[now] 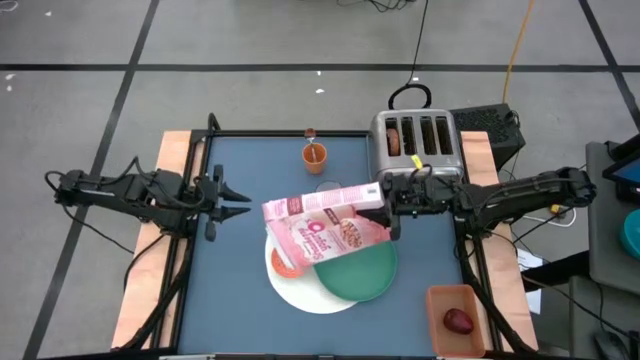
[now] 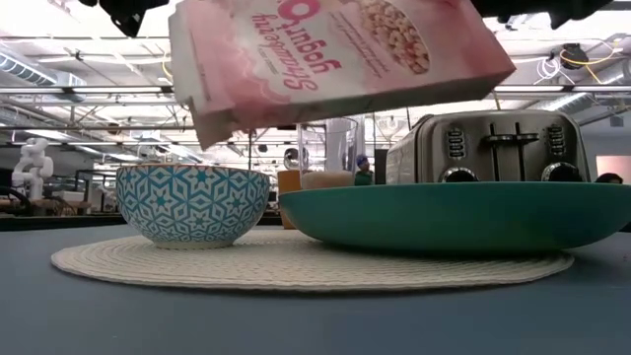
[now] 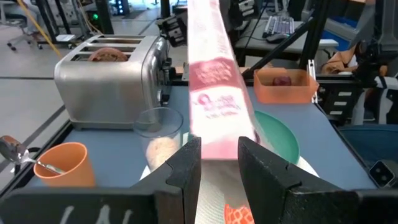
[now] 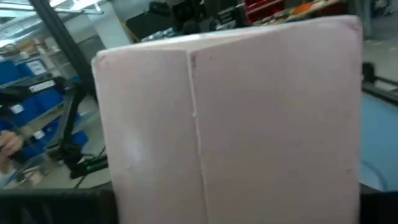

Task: Arrange a breakfast setting
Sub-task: Pour the cereal into the orange bowl

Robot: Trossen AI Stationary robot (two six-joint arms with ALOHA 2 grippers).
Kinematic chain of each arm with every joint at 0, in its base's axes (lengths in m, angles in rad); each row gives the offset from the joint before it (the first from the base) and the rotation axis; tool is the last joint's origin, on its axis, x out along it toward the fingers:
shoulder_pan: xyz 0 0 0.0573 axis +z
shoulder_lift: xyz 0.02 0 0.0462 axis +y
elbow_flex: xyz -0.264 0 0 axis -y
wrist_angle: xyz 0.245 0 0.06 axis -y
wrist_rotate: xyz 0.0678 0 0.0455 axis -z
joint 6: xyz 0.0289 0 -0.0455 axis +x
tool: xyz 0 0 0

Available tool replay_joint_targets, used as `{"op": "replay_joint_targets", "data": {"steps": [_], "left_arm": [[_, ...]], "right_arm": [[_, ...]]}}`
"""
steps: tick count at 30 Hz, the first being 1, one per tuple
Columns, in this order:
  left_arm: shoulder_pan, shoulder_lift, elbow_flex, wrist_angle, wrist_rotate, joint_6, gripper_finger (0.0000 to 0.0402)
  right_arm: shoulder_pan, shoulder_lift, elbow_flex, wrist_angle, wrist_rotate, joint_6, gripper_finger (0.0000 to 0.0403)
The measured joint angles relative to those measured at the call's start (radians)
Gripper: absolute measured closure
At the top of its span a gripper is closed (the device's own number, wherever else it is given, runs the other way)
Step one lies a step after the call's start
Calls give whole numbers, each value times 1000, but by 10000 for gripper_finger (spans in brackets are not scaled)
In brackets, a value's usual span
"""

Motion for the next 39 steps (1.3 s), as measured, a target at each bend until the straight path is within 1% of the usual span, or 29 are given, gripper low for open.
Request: {"op": "replay_joint_targets", "data": {"steps": [6,27,35,39], "left_arm": [[0,0,0,-2,0,5,289],[0,1,0,-8,-1,-3,289],[0,1,0,-8,-1,-4,289],[0,1,0,-8,-2,-5,289]], "right_arm": [[-1,1,0,-61,11,-16,200],[-1,1,0,-46,10,-53,200],[-1,0,13,-95,9,-68,200],[-5,1,13,-68,22,-72,200]]}}
